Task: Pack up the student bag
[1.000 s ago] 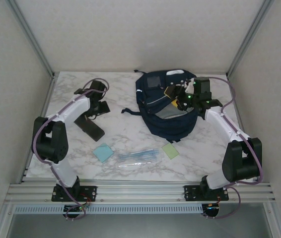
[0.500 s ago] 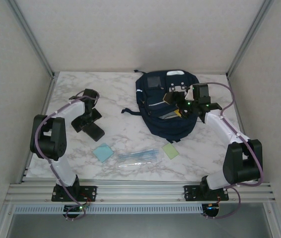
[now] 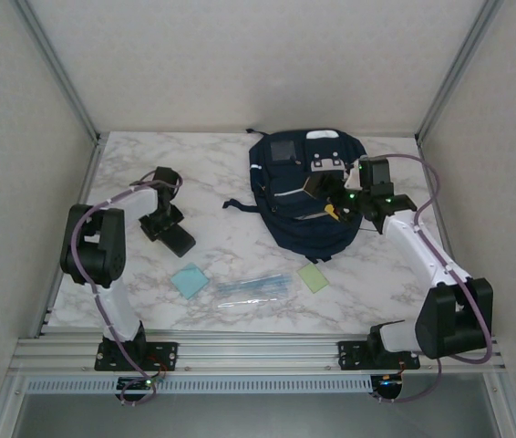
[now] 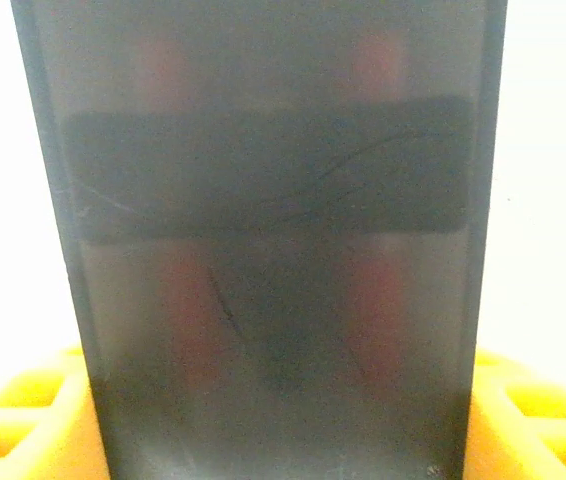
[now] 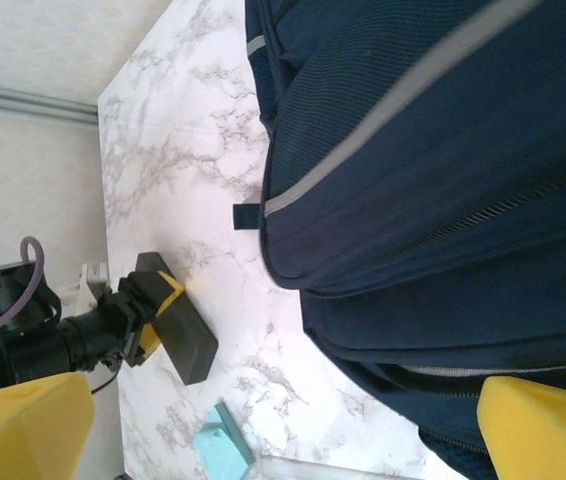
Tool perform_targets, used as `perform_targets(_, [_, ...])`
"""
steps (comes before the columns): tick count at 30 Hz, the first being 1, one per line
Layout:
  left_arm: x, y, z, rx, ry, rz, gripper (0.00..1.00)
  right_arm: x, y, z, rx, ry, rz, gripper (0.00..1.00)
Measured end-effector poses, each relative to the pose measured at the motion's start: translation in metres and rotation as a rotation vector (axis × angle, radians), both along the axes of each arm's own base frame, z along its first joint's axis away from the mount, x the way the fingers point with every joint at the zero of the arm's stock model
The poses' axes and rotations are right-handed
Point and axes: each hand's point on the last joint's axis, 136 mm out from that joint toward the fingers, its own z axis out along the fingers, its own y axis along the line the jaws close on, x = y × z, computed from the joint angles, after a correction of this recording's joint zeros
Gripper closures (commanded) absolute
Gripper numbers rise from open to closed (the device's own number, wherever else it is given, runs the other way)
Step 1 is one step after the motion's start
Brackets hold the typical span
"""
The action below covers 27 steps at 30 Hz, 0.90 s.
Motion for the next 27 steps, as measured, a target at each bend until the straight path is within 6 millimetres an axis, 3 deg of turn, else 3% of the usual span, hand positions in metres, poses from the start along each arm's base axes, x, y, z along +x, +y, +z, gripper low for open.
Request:
perform_targets(5, [0.0,-0.001,0.005,-0.009,-0.01,-0.002,0.41,-0.012,0.0,0.017,-0.006,-0.043,0.022,0.01])
perform_targets(9, [0.007,-0.013,0.03,-0.044,-0.074,-0.021,0.42,-0.017,0.015,0.026,0.014,-0.079,0.083,0.01])
perform_targets(12, [0.019,-0.035,0.063,-0.101,-0.165,-0.051,0.42,-0.02,0.037,0.027,0.031,-0.106,0.159,0.01])
perform_targets(17, [0.032,-0.098,0.116,-0.245,-0.306,-0.139,0.42,-0.024,0.099,0.017,0.041,-0.137,0.351,0.02])
perform_targets(22, [0.023,-0.147,0.127,-0.373,-0.318,-0.194,0.41,-0.021,0.148,0.006,0.05,-0.172,0.489,0.05])
perform_targets(27, [0.017,-0.169,0.13,-0.445,-0.311,-0.195,0.41,-0.013,0.17,-0.017,0.065,-0.174,0.532,0.11])
